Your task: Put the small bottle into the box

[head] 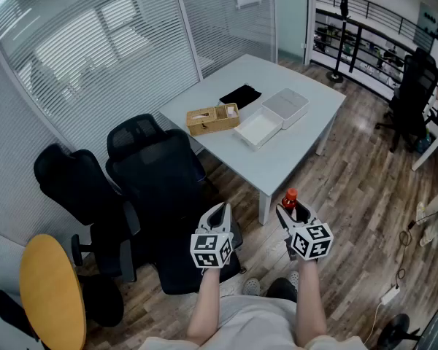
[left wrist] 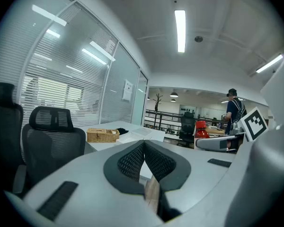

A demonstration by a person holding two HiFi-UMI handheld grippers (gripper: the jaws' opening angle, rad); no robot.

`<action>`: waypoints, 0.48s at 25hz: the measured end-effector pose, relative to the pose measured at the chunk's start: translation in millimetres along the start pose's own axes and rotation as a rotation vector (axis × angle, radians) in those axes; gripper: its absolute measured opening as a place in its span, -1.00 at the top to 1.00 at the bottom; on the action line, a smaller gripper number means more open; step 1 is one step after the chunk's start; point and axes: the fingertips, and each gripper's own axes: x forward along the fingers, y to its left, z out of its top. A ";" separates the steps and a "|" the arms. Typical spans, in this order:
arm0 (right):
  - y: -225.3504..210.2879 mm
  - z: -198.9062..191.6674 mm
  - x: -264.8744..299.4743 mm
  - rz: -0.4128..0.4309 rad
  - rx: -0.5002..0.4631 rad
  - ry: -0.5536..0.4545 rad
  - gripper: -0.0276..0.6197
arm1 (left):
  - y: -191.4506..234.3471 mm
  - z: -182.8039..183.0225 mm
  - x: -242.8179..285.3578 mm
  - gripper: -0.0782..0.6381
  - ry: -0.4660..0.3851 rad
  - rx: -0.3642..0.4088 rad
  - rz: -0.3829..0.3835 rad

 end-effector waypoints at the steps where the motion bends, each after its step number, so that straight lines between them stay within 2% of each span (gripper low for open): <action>1: -0.6 -0.1 0.7 0.000 0.002 0.000 0.22 | -1.7 2.5 0.6 0.70 -0.006 0.011 -0.005; 7: 1.9 3.6 6.7 0.006 0.003 -0.009 0.22 | -4.8 7.1 3.8 0.70 -0.008 0.037 -0.034; 12: 2.1 12.3 6.4 0.012 0.017 -0.029 0.22 | 10.4 15.2 4.6 0.70 -0.021 0.021 -0.011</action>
